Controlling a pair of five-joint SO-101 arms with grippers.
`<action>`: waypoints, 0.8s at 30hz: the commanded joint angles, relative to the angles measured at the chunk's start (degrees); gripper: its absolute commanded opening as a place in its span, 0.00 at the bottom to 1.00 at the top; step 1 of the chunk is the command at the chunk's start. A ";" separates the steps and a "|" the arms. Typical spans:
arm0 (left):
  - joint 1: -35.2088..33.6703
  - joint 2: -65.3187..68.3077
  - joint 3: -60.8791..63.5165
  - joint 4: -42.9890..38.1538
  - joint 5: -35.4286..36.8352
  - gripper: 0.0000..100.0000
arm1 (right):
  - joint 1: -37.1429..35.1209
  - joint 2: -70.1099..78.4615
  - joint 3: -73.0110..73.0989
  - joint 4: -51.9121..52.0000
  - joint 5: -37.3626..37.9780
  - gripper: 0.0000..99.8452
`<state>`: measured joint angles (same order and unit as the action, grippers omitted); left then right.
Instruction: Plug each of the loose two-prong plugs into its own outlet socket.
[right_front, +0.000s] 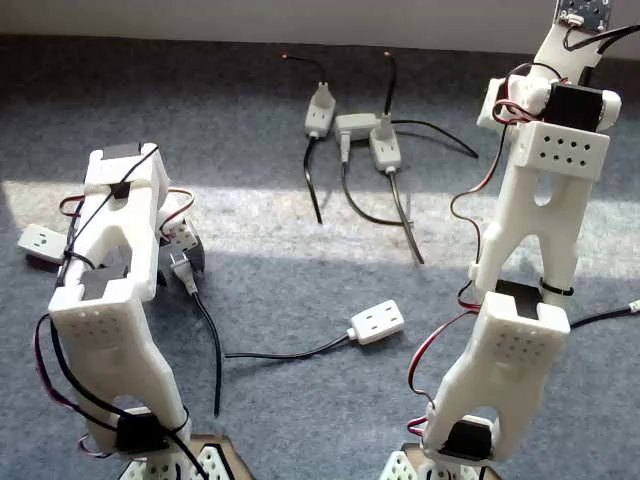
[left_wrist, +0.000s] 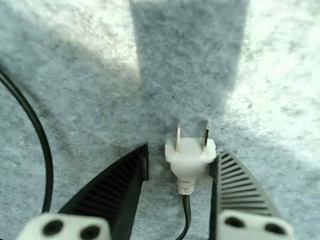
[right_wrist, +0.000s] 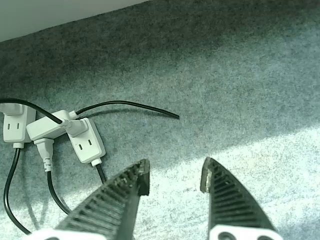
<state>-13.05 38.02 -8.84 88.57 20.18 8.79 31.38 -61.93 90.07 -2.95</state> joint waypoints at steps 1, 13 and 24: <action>0.22 0.57 -1.36 -1.41 -0.35 0.13 | -0.40 -0.92 -0.48 -1.10 0.62 0.18; 3.12 0.48 -3.91 -1.14 -0.35 0.01 | -0.31 -0.92 -0.66 -1.10 0.62 0.18; 8.31 0.40 -25.54 5.63 -9.67 0.01 | -0.22 -0.92 -0.75 -1.10 0.62 0.18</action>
<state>-9.45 39.43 -21.41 92.26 17.89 8.79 31.38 -61.93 90.07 -2.95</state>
